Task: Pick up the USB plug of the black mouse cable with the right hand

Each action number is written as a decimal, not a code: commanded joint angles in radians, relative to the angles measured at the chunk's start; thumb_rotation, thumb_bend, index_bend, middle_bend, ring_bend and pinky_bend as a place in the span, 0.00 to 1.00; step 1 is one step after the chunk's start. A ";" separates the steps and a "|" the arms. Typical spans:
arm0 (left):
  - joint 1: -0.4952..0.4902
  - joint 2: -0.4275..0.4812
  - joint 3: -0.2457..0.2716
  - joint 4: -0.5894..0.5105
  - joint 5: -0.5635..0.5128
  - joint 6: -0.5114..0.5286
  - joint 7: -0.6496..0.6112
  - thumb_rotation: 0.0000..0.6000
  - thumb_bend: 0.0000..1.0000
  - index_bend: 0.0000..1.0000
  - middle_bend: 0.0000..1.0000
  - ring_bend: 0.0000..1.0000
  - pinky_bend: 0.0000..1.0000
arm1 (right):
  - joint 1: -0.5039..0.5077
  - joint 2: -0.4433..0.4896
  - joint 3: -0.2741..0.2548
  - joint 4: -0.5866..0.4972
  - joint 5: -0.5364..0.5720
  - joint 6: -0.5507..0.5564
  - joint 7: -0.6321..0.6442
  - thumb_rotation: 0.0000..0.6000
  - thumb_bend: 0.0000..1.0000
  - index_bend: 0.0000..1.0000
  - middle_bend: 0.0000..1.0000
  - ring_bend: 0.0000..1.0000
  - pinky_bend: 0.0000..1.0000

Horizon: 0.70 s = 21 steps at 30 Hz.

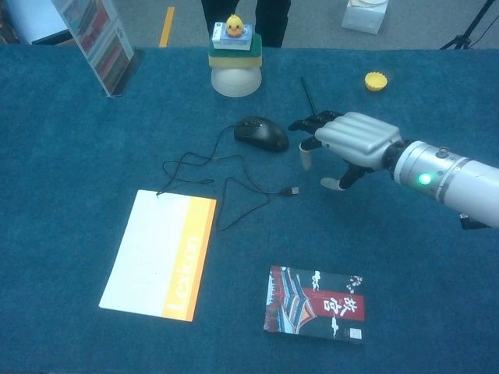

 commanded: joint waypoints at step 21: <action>0.005 -0.004 0.002 0.027 -0.001 -0.020 -0.038 1.00 0.02 0.32 0.22 0.18 0.39 | 0.068 -0.104 -0.015 0.070 0.074 -0.011 -0.009 1.00 0.29 0.44 0.04 0.00 0.04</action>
